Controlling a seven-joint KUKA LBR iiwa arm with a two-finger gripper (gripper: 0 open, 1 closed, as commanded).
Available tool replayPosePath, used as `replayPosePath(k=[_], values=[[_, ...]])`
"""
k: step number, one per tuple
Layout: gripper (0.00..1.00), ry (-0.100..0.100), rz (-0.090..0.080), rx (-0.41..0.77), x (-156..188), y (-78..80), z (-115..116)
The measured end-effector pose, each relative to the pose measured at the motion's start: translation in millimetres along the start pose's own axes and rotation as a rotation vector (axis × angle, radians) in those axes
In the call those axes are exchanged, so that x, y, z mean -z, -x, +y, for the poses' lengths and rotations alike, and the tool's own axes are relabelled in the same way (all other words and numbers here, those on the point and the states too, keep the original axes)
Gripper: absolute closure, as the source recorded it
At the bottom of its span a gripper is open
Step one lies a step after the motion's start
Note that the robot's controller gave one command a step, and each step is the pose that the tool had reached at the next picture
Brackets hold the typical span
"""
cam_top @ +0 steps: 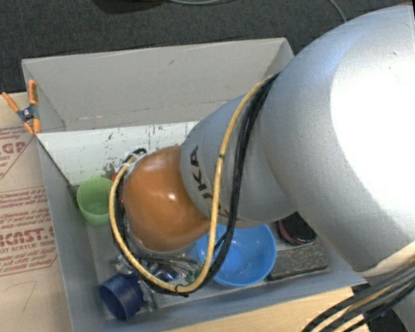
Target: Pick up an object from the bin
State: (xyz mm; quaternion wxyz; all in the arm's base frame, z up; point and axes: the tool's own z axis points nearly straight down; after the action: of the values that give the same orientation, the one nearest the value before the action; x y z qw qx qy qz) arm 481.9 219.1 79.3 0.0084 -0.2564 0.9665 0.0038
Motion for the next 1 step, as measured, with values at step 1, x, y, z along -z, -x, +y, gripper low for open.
replayPosePath(k=[1], values=[[1.0, 0.001, 0.002, -0.004, 4.2, 1.8, 1.0]])
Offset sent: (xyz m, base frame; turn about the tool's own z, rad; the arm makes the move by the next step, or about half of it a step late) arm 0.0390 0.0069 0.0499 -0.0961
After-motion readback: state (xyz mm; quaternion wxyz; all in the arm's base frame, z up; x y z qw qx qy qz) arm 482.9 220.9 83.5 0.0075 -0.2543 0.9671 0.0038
